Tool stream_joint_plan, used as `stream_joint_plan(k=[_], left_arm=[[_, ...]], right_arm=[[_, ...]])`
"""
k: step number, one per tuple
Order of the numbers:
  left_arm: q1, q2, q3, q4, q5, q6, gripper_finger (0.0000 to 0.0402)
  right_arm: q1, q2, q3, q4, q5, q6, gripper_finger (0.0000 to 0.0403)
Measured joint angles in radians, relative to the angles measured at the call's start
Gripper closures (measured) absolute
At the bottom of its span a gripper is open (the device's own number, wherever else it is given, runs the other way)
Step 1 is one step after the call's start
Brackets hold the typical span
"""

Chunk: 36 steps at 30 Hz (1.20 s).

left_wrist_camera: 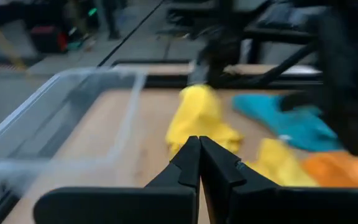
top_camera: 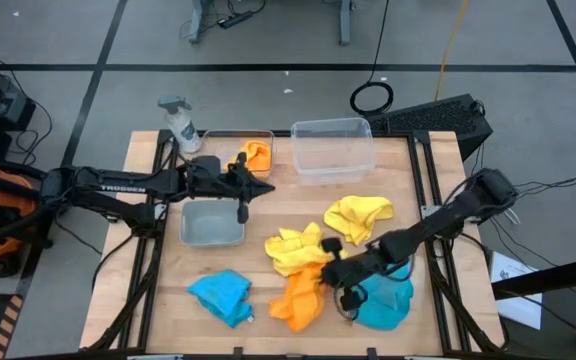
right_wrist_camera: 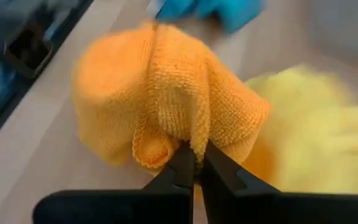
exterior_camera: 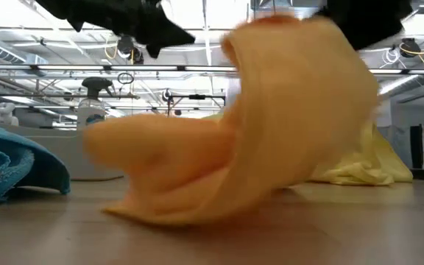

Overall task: Sort microfiber towel by color & place in baskets
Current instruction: Put the bottom orange towel into the left transparent bin

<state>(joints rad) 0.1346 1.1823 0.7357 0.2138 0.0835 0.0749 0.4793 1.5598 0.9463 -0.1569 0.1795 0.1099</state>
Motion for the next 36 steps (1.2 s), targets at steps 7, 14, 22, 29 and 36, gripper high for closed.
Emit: stream_joint_plan(k=[7, 14, 22, 29, 36], left_arm=[[-0.109, 0.029, 0.000, 0.112, 0.073, 0.096, 0.0389], [-0.216, 0.075, -0.001, 0.272, 0.067, 0.186, 0.0310], [-0.262, 0.150, 0.000, 0.452, -0.222, 0.299, 0.0166], [-0.260, 0.251, 0.000, 0.687, -0.244, 0.297, 0.0110], [-0.230, 0.271, 0.000, 0.713, -0.134, 0.225, 0.0107]], right_arm=[[-0.001, -0.231, 0.001, -0.040, 0.275, -0.081, 0.0401], [-0.024, -0.401, 0.002, -0.019, 0.581, -0.134, 0.0402], [-0.075, -0.490, 0.002, 0.196, 0.565, -0.363, 0.0402], [-0.139, -0.441, 0.003, 0.316, 0.405, -0.415, 0.0403], [-0.208, -0.341, 0.003, 0.477, 0.225, -0.456, 0.0403]])
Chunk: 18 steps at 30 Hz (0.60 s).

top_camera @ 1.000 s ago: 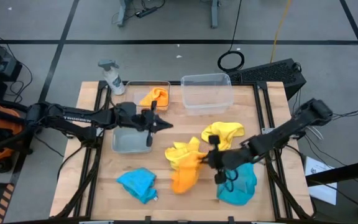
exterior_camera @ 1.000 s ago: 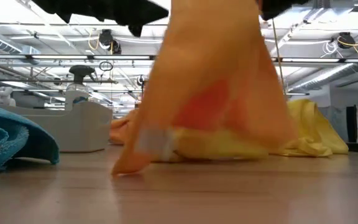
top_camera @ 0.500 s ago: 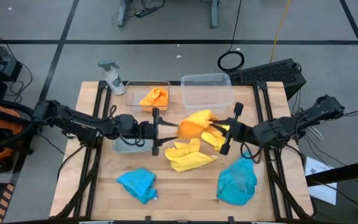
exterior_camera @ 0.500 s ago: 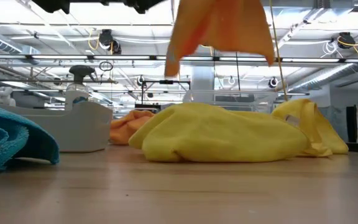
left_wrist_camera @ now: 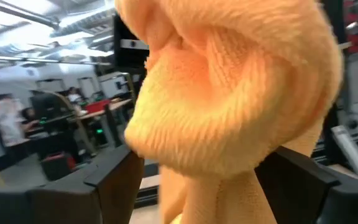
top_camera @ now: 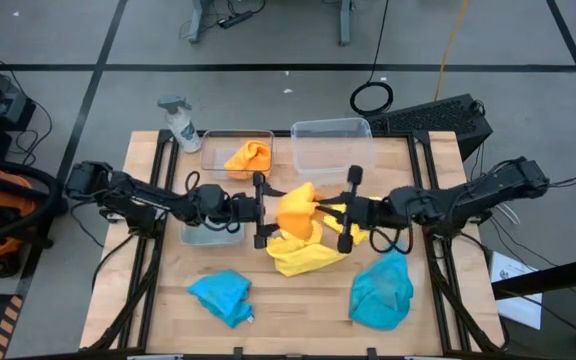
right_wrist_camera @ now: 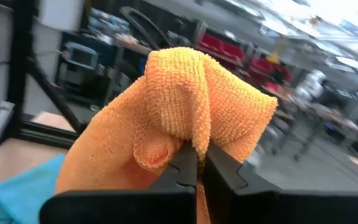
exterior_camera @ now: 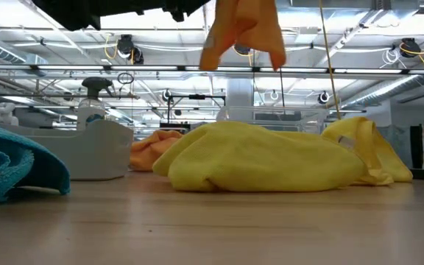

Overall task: Sort microfiber towel by color & place in baskets
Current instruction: Put the bottom orange towel into the left transparent bin

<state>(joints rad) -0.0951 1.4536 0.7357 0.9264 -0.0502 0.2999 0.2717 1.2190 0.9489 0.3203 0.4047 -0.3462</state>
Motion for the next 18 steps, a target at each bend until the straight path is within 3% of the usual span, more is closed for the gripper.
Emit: stream_joint_plan(k=[10, 18], left_arm=[[0.023, 0.000, 0.000, -0.001, 0.152, -0.006, 0.0107], [0.023, 0.000, 0.000, -0.001, 0.204, 0.030, 0.0121]], right_arm=[[-0.103, 0.088, 0.000, 0.125, -0.286, -0.017, 0.0402], [-0.139, 0.101, 0.000, 0.120, -0.330, -0.016, 0.0402]])
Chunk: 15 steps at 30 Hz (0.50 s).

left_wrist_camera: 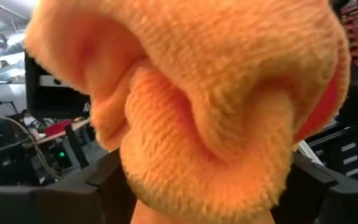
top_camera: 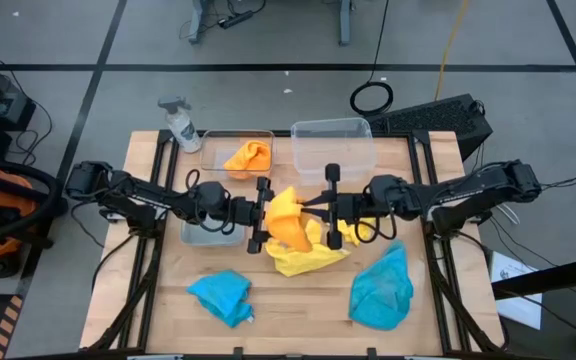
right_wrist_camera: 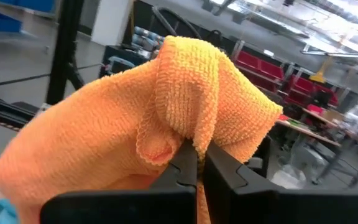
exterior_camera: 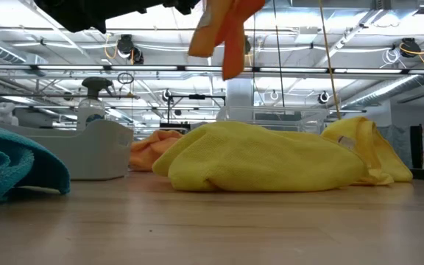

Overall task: Sort microfiber towel by color & place in baskets
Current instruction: Put the bottom orange towel into the left transparent bin

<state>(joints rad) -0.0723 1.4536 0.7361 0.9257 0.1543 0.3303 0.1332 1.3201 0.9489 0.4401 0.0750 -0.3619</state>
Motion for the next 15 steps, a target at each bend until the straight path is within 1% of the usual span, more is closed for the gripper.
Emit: stream_joint_plan(k=[2, 5, 8, 10, 11, 12, 15], left_arm=[[0.001, 0.000, 0.002, 0.000, 0.000, 0.003, 0.0142], [0.001, 0.000, 0.011, 0.000, 0.001, 0.019, 0.0196], [0.000, 0.012, 0.023, 0.007, -0.012, 0.018, 0.0280], [0.000, 0.013, 0.024, 0.006, -0.045, 0.016, 0.0351], [0.000, 0.013, 0.024, 0.005, -0.058, 0.013, 0.0374], [0.004, 0.013, 0.024, 0.002, -0.076, -0.003, 0.0382], [0.013, 0.013, 0.024, -0.015, -0.114, -0.010, 0.0383]], right_arm=[[-0.004, 0.000, 0.000, 0.002, -0.036, -0.001, 0.0402], [-0.004, 0.000, 0.000, -0.002, -0.049, 0.000, 0.0402], [-0.004, -0.001, 0.000, -0.008, -0.033, 0.002, 0.0400], [-0.003, -0.001, 0.000, -0.026, 0.020, 0.023, 0.0393], [-0.003, -0.001, 0.000, -0.034, 0.050, 0.036, 0.0389], [-0.003, -0.002, 0.000, -0.043, 0.086, 0.046, 0.0384], [-0.003, -0.018, 0.000, -0.104, 0.194, 0.066, 0.0358]])
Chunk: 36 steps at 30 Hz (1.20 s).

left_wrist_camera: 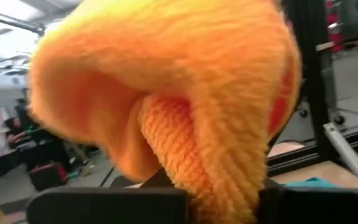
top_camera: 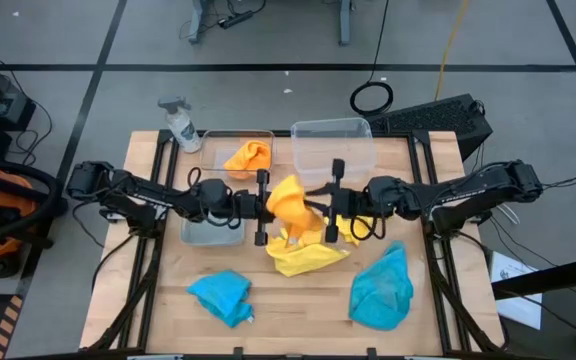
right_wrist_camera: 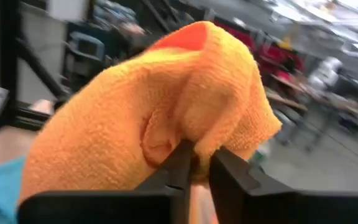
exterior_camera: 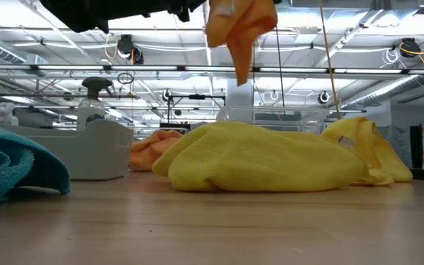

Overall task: Sort microfiber towel by color & place in baskets
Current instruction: Put the bottom orange towel into the left transparent bin

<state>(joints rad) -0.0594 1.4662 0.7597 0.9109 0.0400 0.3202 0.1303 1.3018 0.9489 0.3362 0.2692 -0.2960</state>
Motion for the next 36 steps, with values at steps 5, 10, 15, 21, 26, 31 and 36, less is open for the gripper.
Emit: stream_joint_plan(k=[5, 10, 15, 21, 26, 31, 36], left_arm=[[0.025, -0.013, 0.000, -0.091, -0.084, 0.000, 0.0391], [0.064, -0.103, 0.002, -0.299, -0.164, 0.001, 0.0392], [0.133, -0.218, 0.001, -0.539, -0.200, 0.002, 0.0392], [0.268, -0.348, 0.001, -0.768, -0.292, 0.028, 0.0392], [0.422, -0.406, 0.001, -0.937, -0.312, 0.082, 0.0392], [0.590, -0.401, 0.000, -1.097, -0.311, 0.088, 0.0388], [0.706, -0.365, 0.000, -1.143, -0.263, 0.078, 0.0386]], right_arm=[[0.000, -0.035, 0.000, -0.161, 0.140, 0.060, 0.0294], [0.008, -0.084, 0.000, -0.335, 0.310, 0.143, 0.0239], [0.008, -0.116, 0.000, -0.502, 0.361, 0.250, 0.0212], [0.033, -0.122, 0.000, -0.698, 0.357, 0.433, 0.0212], [0.082, -0.122, 0.000, -0.751, 0.357, 0.510, 0.0220], [0.129, -0.122, 0.000, -0.744, 0.357, 0.511, 0.0229], [0.151, -0.122, 0.000, -0.742, 0.358, 0.521, 0.0237]])
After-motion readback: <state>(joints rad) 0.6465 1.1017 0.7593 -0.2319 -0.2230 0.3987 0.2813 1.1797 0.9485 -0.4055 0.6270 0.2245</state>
